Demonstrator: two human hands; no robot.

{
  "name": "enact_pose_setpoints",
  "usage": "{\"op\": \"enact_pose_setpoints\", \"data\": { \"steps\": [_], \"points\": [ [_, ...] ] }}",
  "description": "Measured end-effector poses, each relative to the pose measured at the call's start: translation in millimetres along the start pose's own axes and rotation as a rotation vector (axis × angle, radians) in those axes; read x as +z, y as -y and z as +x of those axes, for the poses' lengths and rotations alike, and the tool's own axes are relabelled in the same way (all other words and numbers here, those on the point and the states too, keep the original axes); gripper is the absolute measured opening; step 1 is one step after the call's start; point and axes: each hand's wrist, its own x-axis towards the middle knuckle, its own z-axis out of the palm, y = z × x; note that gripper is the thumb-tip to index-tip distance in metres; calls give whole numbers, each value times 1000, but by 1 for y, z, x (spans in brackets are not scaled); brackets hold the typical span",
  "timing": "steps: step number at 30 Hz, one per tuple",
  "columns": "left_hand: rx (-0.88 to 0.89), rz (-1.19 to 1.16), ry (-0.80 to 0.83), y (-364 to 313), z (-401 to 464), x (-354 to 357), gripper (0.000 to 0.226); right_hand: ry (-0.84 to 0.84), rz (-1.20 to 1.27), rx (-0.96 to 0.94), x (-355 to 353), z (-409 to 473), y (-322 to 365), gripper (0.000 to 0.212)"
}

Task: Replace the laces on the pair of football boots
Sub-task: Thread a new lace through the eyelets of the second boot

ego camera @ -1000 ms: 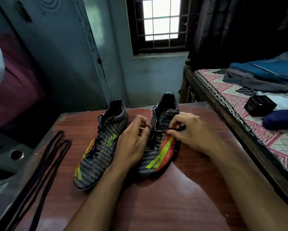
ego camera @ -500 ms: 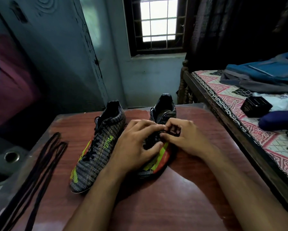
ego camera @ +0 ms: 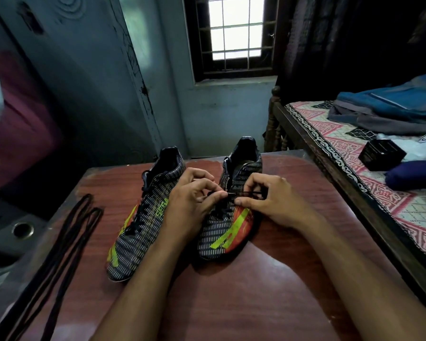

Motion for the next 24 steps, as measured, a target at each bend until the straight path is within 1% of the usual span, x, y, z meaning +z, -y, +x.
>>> {"op": "enact_pose_setpoints", "data": {
  "steps": [3, 5, 9, 13, 18, 21, 24],
  "points": [
    [-103, -78, 47, 2, 2, -2, 6, -11, 83, -29, -1, 1, -1, 19],
    [-139, -118, 77, 2, 2, -3, 10, -35, 142, -41, -3, 2, -1, 16],
    [-144, -201, 184, -5, 0, -5, 18, -86, 222, -29, -6, 2, 4, 13],
    [-119, -227, 318, -9, 0, -12, 22, -56, 278, -17, -9, 1, 6, 10],
    [-166, -327, 380, -12, -3, -15, 26, -68, 283, 6, -8, 0, 4, 13],
    [-166, -358, 452, -14, -3, -19, 19, -77, 310, 16, -6, 1, 4, 18],
    [-168, -425, 542, -14, -3, -22, 8, -78, 482, 60, -7, 1, 5, 13]
  ]
}}
